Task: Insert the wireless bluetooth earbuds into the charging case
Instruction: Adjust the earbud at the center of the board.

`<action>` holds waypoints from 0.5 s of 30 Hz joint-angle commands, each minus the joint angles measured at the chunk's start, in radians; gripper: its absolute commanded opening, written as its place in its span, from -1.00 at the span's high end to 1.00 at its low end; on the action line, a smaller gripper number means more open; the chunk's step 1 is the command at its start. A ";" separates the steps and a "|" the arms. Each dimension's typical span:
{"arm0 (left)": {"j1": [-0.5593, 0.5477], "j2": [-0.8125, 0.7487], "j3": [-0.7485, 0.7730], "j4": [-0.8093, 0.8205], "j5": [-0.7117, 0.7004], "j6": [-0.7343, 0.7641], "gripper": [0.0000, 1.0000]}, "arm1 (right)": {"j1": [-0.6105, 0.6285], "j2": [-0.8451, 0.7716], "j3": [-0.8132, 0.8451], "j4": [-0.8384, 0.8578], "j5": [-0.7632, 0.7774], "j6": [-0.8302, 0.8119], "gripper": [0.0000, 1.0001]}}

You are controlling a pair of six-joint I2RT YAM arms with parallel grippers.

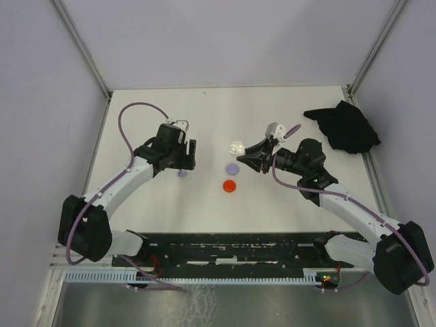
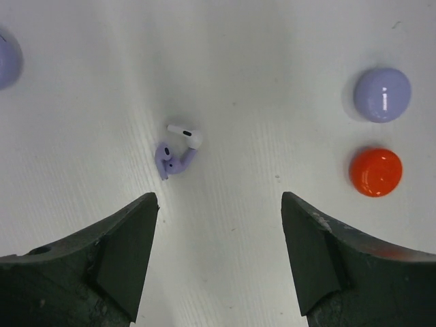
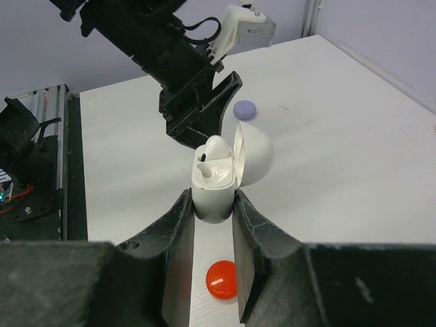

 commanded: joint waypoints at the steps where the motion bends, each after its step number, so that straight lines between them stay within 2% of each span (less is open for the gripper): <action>1: 0.046 0.092 0.023 0.006 0.041 -0.020 -0.55 | 0.004 -0.026 0.002 0.016 0.018 -0.016 0.96; 9: 0.052 0.302 0.148 -0.029 0.051 0.179 -0.47 | 0.003 -0.011 0.002 0.017 0.010 -0.014 0.96; 15: 0.062 0.421 0.215 -0.029 0.081 0.216 -0.48 | 0.003 0.001 0.007 0.017 0.000 -0.015 0.96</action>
